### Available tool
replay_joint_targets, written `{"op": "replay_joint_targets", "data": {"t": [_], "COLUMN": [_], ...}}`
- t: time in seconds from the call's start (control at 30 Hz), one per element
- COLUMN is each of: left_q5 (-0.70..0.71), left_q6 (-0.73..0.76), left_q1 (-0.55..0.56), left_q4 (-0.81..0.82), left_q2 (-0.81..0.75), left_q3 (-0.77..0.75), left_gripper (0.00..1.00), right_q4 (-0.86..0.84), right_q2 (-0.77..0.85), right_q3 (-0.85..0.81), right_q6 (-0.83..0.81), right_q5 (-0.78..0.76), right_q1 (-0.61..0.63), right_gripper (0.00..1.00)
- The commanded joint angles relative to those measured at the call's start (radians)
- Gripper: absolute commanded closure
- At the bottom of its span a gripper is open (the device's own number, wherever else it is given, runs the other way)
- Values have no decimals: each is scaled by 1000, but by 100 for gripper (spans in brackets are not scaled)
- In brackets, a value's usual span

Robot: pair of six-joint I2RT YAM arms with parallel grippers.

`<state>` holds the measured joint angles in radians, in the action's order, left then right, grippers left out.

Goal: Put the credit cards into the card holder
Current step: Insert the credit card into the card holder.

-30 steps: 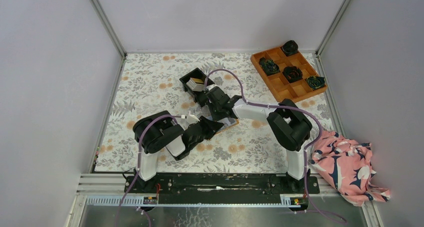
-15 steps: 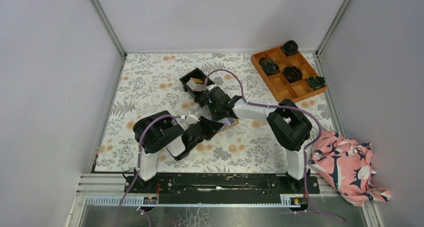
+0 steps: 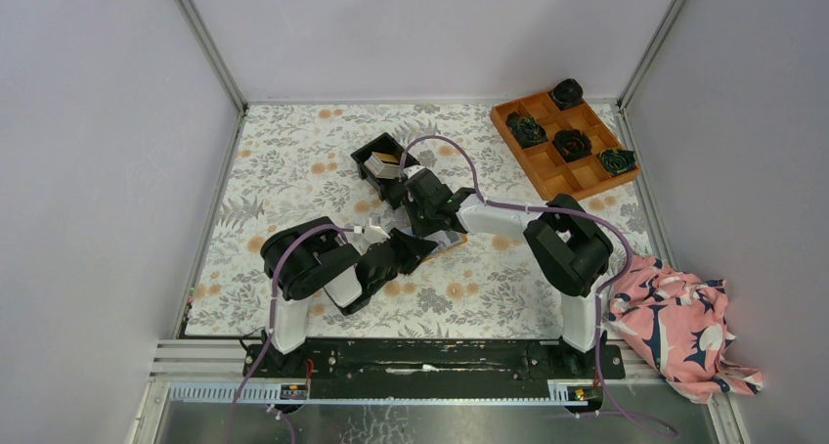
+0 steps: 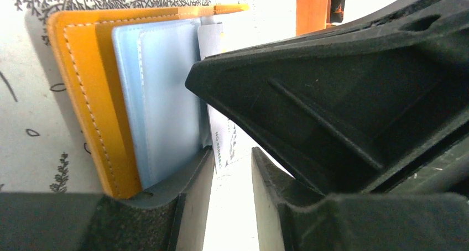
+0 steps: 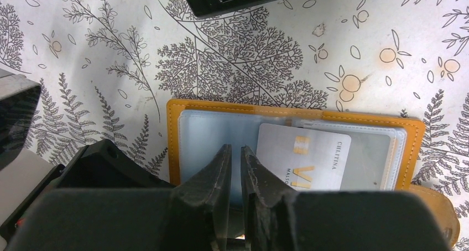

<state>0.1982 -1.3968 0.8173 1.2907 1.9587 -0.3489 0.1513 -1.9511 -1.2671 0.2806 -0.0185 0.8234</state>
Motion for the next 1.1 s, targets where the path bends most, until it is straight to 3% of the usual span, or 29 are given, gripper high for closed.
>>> {"op": "replay_joint_targets", "data": {"t": [0.0,0.6,1.07], "left_q5": [-5,3,11], "left_q6": [29,15,8], "left_q1": [-4,-4,-4], "left_q4": [-57,-67,-53], "left_q2": [17,20,26], "left_q3": [8,7,24], "left_gripper": [60,60,60], "right_q4": [107,154,166], "right_q2": [3,-33,30], "right_q3": [29,50,55], "right_q6": [6,-29,-44], "right_q5": [116,5,-107], "right_q1": [39,40,37], "right_gripper": [80,80,80]}}
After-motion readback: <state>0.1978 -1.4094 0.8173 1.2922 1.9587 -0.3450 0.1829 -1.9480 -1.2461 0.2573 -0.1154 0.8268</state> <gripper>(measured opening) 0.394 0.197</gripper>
